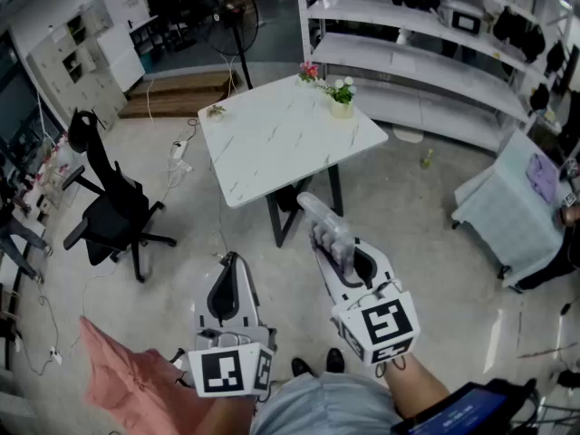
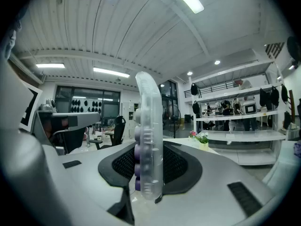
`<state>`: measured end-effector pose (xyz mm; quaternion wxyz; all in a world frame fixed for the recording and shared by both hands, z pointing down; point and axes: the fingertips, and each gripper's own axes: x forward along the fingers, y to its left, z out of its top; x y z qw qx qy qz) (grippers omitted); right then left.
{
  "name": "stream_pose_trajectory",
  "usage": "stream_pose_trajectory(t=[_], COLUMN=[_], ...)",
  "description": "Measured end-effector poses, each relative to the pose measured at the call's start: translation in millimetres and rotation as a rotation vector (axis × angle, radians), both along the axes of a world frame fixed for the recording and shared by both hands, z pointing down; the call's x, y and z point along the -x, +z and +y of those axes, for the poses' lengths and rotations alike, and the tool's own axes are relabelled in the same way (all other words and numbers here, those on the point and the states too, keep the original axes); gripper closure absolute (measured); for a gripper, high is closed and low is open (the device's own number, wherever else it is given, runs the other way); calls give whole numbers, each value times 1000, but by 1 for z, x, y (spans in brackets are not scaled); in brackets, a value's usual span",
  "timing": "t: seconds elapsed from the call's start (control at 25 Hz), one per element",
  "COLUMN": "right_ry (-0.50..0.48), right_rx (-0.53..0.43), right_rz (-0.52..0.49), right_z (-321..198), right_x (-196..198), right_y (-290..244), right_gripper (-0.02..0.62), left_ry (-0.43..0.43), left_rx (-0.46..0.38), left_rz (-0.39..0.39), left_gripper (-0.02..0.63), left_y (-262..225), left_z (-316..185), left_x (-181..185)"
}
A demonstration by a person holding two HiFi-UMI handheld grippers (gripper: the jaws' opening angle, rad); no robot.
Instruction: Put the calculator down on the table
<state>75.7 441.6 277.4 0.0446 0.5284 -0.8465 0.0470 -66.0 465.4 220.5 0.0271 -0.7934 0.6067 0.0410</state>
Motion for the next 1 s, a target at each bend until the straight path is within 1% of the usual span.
stream_pose_trajectory(t=[0.16, 0.36, 0.6, 0.76, 1.0], right_ry=[-8, -24, -39, -46, -61], right_rx=[-13, -13, -26, -11, 7], right_rz=[-8, -1, -33, -43, -43], right_z=[-3, -5, -15, -29, -64], right_x=[-3, -19, -34, -36, -23], right_y=[1, 8, 5, 12, 25], right_gripper=[451, 451, 449, 449, 449], left_ry=[0, 0, -19, -42, -47], left_rx=[-4, 4, 14, 26, 38], left_rz=[0, -2, -14, -23, -10], left_gripper=[598, 598, 598, 598, 598], left_y=[2, 6, 12, 18, 30], left_z=[-3, -6, -11, -22, -59], left_x=[-6, -24, -38, -35, -22])
